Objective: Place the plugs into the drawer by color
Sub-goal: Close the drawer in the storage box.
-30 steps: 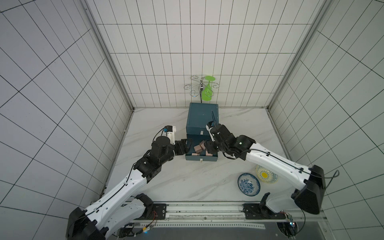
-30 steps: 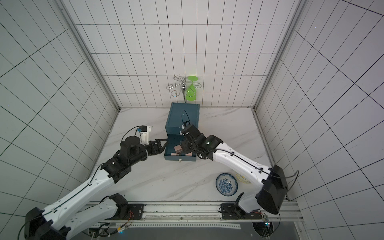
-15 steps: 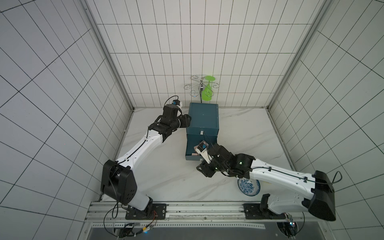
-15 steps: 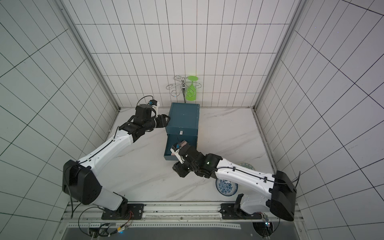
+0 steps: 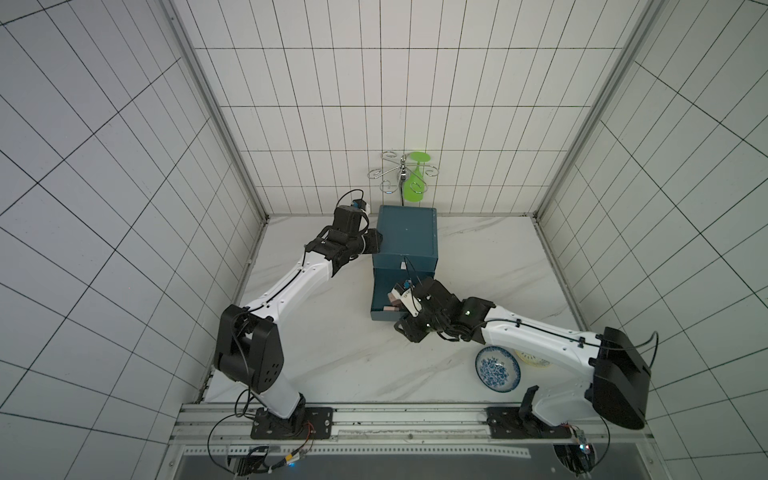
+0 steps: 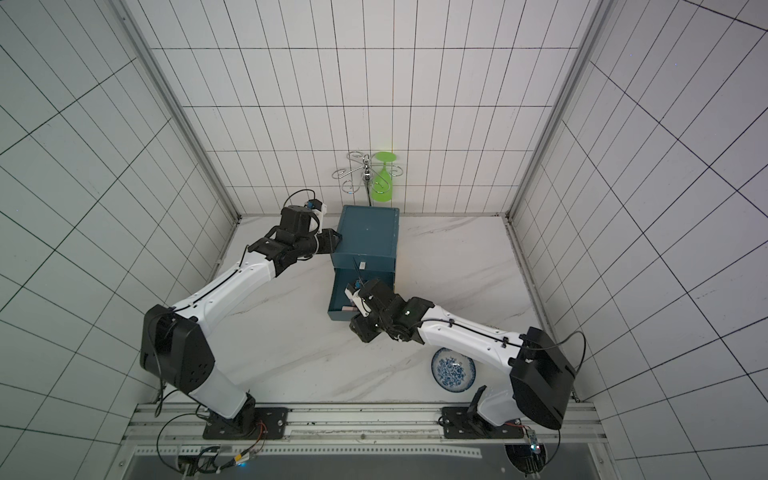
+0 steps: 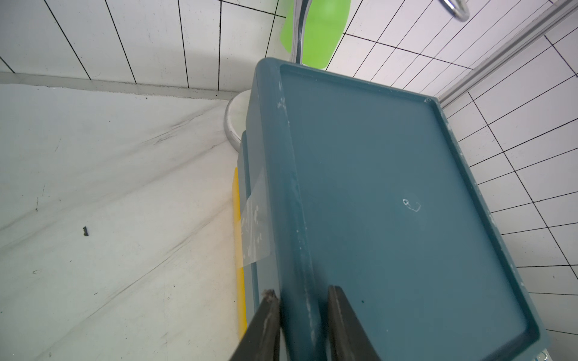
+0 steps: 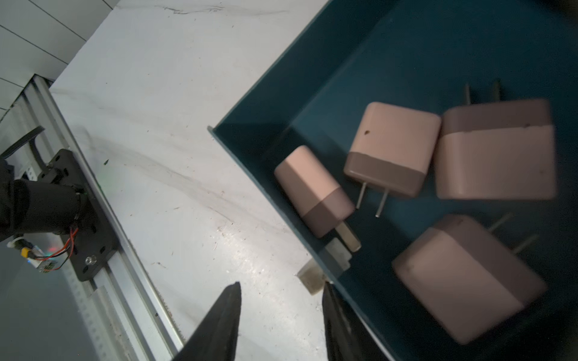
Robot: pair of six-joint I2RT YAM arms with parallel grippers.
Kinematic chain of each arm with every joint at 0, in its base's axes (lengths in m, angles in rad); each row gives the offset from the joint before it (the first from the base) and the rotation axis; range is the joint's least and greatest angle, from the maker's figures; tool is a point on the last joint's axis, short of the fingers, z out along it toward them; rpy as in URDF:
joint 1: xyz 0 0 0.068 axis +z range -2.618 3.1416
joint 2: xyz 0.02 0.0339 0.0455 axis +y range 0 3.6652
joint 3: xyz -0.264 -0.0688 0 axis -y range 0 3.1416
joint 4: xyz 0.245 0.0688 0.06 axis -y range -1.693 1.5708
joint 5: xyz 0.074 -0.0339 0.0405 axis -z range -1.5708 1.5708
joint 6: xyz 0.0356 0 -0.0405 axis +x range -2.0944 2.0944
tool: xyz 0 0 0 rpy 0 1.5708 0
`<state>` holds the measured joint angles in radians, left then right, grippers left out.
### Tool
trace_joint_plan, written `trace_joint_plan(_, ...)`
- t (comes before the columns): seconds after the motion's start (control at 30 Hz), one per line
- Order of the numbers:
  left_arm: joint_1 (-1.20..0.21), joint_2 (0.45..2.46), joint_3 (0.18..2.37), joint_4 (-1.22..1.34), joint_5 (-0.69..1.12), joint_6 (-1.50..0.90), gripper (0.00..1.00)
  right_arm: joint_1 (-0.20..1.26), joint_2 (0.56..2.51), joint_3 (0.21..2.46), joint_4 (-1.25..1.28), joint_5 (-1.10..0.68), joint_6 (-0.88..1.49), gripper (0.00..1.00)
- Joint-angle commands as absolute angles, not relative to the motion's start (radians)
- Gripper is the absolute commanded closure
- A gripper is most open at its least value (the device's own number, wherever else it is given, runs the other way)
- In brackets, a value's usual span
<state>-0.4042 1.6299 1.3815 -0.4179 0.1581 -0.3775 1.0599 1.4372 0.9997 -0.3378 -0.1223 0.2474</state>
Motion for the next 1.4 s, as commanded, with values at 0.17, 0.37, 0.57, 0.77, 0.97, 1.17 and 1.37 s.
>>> trace_joint_plan(0.17,-0.426,1.642,1.277,-0.492,0.187,-0.423,0.76,1.051,1.574,1.133,-0.374,0.126,0.151,0.52)
trace_joint_plan(0.37,-0.430,1.634,1.276,-0.494,0.199,-0.431,0.76,1.049,1.649,1.170,-0.297,0.371,0.118,0.51)
trace_joint_plan(0.57,-0.433,1.627,1.266,-0.491,0.203,-0.432,0.77,1.035,1.720,1.262,-0.277,0.462,0.075,0.50)
trace_joint_plan(0.77,-0.431,1.642,1.294,-0.506,0.186,-0.419,0.68,1.042,1.684,1.261,-0.281,0.338,0.093,0.49)
trace_joint_plan(0.97,-0.423,1.660,1.308,-0.514,0.184,-0.426,0.61,1.021,1.714,1.295,-0.300,0.354,0.063,0.49)
trace_joint_plan(1.17,-0.425,1.655,1.305,-0.513,0.198,-0.435,0.59,1.011,1.789,1.352,-0.257,0.417,0.000,0.49)
trace_joint_plan(1.37,-0.429,1.654,1.305,-0.517,0.209,-0.434,0.59,1.011,1.844,1.412,-0.194,0.458,-0.052,0.49)
